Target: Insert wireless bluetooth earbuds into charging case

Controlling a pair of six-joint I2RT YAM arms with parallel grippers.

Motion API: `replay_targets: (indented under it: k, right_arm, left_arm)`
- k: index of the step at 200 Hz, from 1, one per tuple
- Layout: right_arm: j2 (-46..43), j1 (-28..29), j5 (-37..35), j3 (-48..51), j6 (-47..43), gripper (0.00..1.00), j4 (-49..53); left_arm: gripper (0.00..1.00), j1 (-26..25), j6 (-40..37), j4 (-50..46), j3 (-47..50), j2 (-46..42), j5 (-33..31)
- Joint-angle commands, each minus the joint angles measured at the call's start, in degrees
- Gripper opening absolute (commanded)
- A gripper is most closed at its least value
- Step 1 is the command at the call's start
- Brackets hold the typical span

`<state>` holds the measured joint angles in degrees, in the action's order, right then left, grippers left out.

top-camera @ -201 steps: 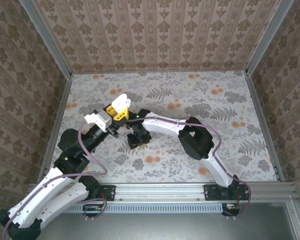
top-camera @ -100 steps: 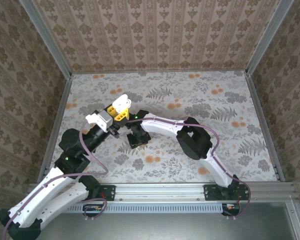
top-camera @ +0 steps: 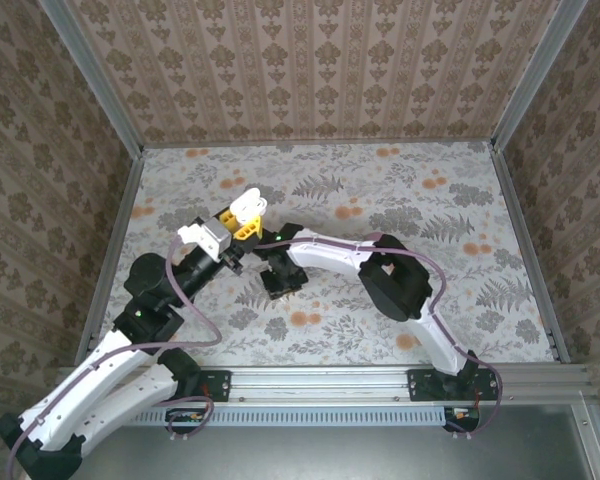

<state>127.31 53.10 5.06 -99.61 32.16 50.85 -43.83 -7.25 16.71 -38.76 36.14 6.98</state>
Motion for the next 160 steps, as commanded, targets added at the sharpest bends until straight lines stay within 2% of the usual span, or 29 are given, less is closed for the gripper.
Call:
replay_targets:
  k: [1,48,87,125,160]
  right_arm:
    - [-6.9,-3.21,-2.68,8.08,1.98,0.31,-0.8]
    - [-19.75,-12.21,-3.22,28.5,5.15,0.32,-7.24]
    - [-26.15,-18.23,-3.42,39.0,8.26,0.32,-11.48]
    - [-29.72,-19.79,-3.57,43.12,11.79,0.34,-15.39]
    - [-28.82,-19.73,-1.7,41.11,5.54,0.41,-12.18]
  left_arm:
    - [0.26,0.0,1.77,2.83,-0.91,1.52,1.25]
    - [0.26,-0.02,4.46,7.75,-1.21,7.8,3.36]
    - [0.26,-0.08,5.53,10.96,-1.53,12.75,4.63]
    - [0.26,-0.11,7.29,13.0,-1.23,16.53,5.3]
    - [0.26,-0.07,8.34,14.03,-0.6,17.52,5.2]
